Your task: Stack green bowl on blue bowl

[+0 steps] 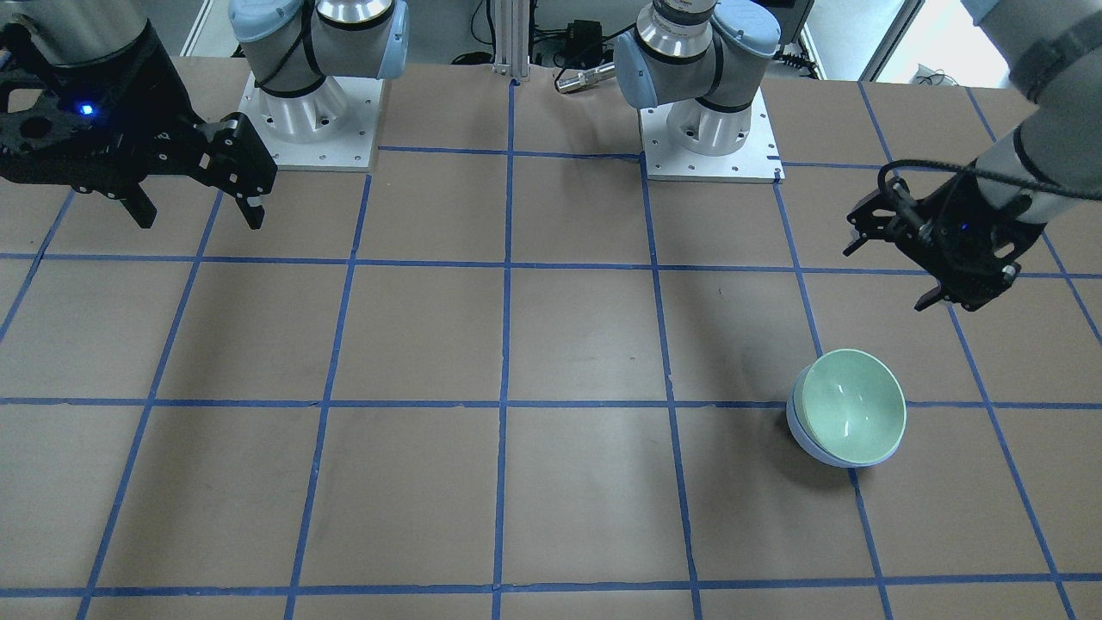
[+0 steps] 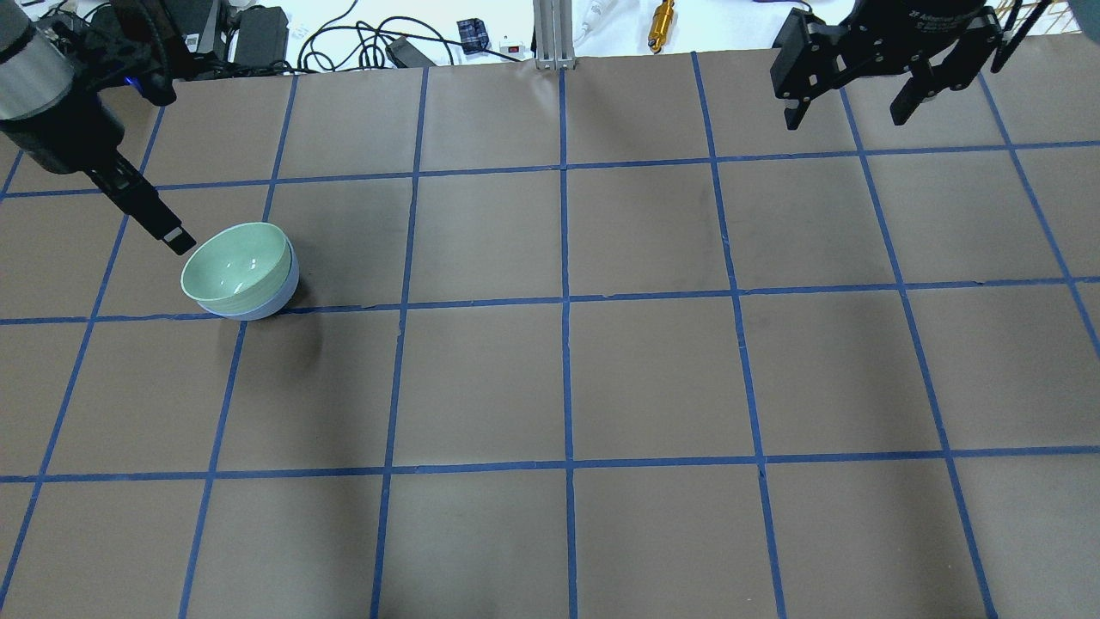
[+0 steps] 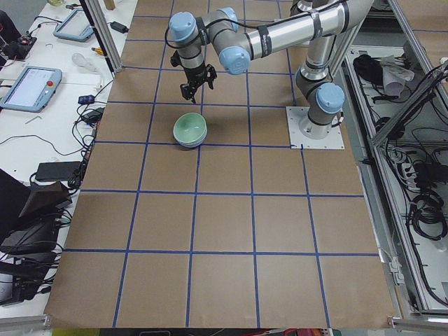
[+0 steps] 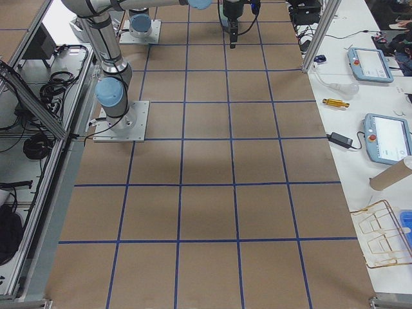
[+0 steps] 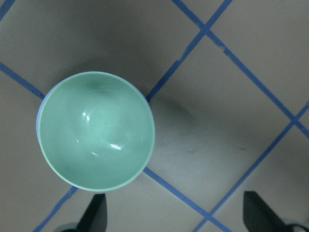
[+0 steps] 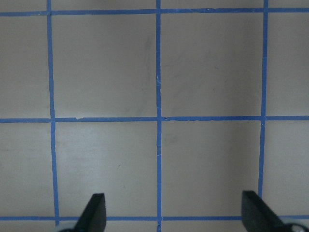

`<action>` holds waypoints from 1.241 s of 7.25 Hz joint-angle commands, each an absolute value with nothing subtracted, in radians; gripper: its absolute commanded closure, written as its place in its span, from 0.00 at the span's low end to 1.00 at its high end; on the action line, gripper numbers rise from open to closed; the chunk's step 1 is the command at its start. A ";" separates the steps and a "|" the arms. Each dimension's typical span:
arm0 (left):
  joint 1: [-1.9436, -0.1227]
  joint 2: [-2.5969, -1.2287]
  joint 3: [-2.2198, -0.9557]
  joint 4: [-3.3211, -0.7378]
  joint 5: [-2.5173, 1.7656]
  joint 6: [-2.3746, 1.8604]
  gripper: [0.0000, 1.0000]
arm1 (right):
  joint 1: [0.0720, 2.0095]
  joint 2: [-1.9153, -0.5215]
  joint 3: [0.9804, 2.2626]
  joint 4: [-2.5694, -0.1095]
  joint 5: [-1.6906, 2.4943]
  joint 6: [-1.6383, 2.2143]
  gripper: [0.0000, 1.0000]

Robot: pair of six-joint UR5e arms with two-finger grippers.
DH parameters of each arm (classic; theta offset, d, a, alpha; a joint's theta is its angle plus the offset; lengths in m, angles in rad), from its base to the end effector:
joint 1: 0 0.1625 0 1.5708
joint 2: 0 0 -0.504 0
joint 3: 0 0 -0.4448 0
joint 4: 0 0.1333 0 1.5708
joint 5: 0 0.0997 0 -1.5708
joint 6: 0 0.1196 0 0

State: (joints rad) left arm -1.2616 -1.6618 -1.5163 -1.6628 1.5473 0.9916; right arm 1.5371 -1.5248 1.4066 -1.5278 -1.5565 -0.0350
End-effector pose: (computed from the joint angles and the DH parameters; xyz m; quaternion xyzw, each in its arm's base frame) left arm 0.0450 -0.5881 0.5168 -0.3332 -0.9406 -0.0440 0.0482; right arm 0.1156 -0.5775 0.6067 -0.0009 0.9993 -0.0378 0.0058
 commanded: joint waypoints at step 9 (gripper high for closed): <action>-1.585 -1.624 -1.480 -1.503 1.537 0.104 0.00 | 1.537 -1.525 1.407 -1.528 -1.555 -0.034 0.00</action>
